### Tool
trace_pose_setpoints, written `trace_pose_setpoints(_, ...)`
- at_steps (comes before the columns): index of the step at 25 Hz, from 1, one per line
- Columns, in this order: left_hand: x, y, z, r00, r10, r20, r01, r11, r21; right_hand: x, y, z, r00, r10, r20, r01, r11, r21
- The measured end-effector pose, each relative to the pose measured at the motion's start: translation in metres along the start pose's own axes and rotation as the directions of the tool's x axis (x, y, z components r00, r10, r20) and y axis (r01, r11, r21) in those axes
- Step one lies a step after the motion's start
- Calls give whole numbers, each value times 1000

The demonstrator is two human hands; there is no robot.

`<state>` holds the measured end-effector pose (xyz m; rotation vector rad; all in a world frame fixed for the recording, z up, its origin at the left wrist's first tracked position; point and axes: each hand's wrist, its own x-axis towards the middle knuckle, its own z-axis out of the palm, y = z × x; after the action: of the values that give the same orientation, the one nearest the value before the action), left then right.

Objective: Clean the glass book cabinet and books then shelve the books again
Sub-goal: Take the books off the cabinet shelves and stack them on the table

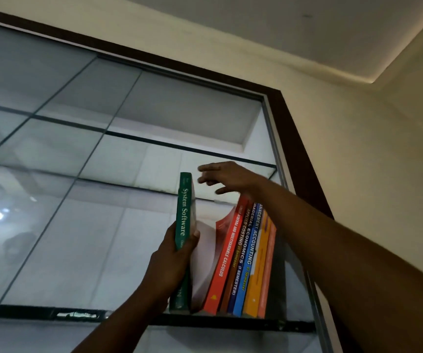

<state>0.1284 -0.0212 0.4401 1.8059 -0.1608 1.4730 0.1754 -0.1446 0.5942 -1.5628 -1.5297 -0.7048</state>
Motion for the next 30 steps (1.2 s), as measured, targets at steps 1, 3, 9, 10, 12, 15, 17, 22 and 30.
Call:
trace_pose_setpoints(1,1,-2,0,1000,8,-3,-8,1000,-4,-1,2,-12,998,-34,-50,27,989,-146)
trace_pose_setpoints(3,2,-2,1,1000,22,-7,-22,1000,-12,-6,9,-38,977,-108,-185,12,891,-455)
trace_pose_setpoints(9,0,1,5,999,37,20,-36,998,-60,-12,17,-46,972,204,-114,-229,721,-654)
trace_pose_setpoints(10,-1,2,5,999,41,22,-40,998,-58,-13,13,-44,967,227,-119,-254,784,-567)
trace_pose_setpoints(12,-2,3,3,999,39,14,-38,998,-56,-15,3,-40,958,260,-120,-287,875,-391)
trace_pose_setpoints(15,-3,3,3,1000,12,15,-11,998,-60,-9,-14,-31,944,311,-112,-328,919,-220)
trace_pose_setpoints(17,-3,1,2,999,18,29,-16,998,-69,-5,-27,-19,944,325,-57,-327,945,-27)
trace_pose_setpoints(22,-1,-3,-1,998,0,60,9,990,-140,-19,-11,26,952,294,-88,-227,867,445)
trace_pose_setpoints(30,0,-4,-2,999,-46,14,48,980,-193,-66,35,83,923,336,-189,-316,940,127)
